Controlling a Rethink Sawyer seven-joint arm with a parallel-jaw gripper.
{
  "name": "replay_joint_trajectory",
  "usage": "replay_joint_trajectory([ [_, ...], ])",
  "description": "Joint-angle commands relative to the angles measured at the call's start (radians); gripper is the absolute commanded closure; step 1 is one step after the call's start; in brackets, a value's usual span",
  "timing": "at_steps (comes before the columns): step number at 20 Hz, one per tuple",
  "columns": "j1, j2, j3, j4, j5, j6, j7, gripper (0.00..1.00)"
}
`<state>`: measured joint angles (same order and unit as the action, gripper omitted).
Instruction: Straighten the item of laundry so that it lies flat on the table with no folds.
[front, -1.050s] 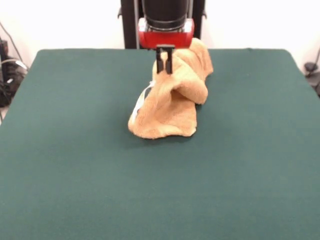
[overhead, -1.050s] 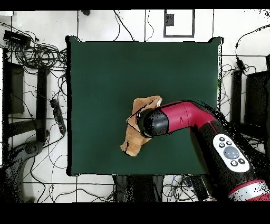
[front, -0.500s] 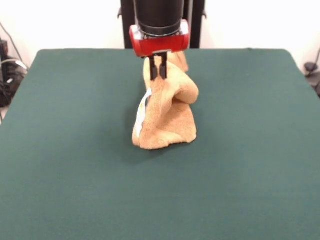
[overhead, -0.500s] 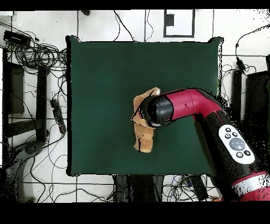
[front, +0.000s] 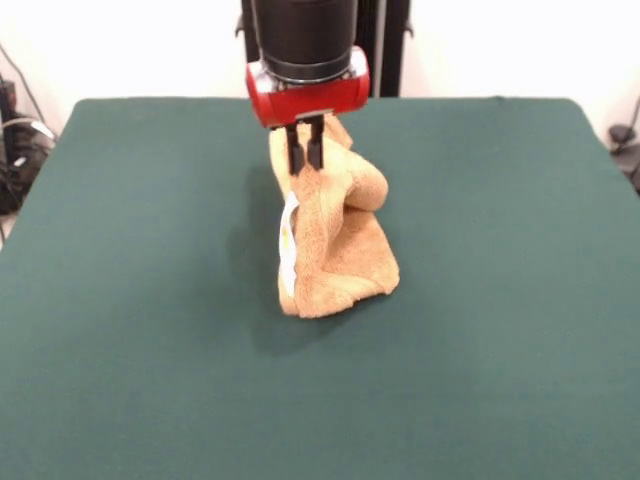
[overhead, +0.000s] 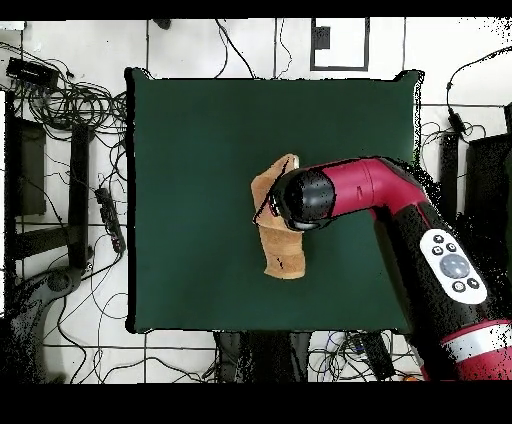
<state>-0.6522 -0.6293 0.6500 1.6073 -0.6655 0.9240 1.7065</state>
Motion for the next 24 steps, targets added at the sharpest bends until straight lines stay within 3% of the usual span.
replay_joint_trajectory([
  [1, 0.023, 0.037, 0.094, -0.086, -0.017, 0.087, -0.351, 1.0],
  [16, 0.039, 0.132, 0.123, -0.223, -0.031, 0.123, -0.515, 1.0],
  [24, 0.055, 0.127, 0.121, -0.254, -0.032, 0.138, -0.574, 1.0],
])
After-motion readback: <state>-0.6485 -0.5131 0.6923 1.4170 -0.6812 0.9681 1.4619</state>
